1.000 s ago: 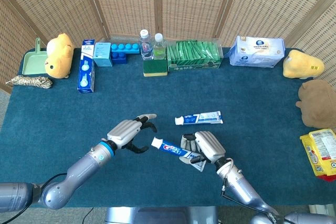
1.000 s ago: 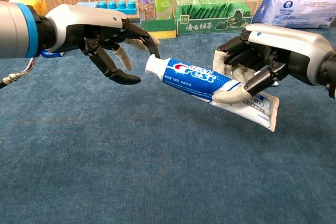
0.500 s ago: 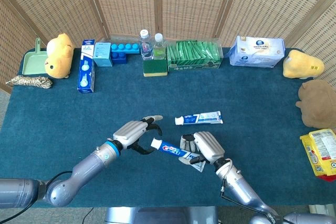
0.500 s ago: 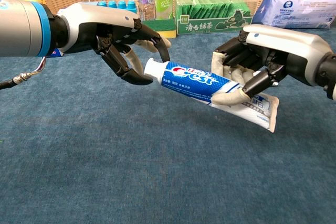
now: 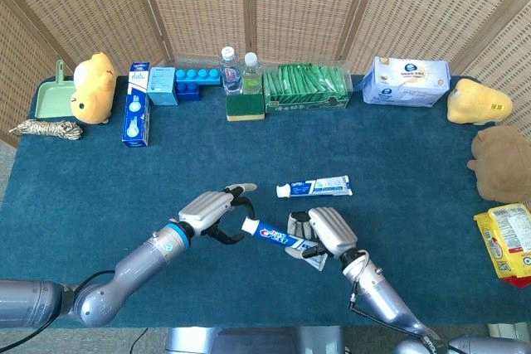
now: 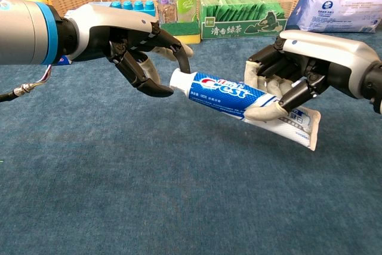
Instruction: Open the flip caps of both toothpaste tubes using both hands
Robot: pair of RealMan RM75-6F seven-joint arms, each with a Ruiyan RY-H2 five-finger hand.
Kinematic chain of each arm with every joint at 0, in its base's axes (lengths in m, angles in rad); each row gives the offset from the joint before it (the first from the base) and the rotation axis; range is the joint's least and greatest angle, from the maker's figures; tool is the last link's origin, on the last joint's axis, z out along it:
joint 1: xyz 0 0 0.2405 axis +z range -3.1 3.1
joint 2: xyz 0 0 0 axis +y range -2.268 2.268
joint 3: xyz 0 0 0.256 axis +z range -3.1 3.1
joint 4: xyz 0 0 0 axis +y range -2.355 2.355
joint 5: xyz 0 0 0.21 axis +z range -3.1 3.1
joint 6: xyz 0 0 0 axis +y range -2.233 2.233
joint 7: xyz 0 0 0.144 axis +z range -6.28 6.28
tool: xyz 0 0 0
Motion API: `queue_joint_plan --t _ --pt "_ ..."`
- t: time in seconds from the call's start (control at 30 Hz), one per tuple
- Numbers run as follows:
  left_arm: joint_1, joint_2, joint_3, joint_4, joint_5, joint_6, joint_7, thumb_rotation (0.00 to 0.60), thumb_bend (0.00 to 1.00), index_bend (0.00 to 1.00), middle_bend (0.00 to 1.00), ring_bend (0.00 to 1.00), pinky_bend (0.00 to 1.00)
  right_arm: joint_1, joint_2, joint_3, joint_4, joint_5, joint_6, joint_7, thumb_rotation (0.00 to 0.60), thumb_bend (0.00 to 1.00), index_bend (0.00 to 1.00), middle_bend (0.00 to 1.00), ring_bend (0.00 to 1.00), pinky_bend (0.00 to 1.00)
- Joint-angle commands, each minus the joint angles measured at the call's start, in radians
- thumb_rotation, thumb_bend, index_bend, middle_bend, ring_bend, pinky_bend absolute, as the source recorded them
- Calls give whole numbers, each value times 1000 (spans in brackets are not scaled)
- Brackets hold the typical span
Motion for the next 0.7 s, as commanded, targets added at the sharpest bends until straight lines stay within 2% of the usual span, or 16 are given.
queue_joint_plan --t 0.03,0.7 --pt "-3 0 2 1 -2 4 -5 600 283 378 89 60 299 0 -1 -1 1 -1 0 -3 600 444 912 719 671 737" --pt "-24 -26 21 15 -18 33 -16 600 339 417 112 71 315 -2 1 -5 -12 1 8 -26 600 444 912 719 671 737"
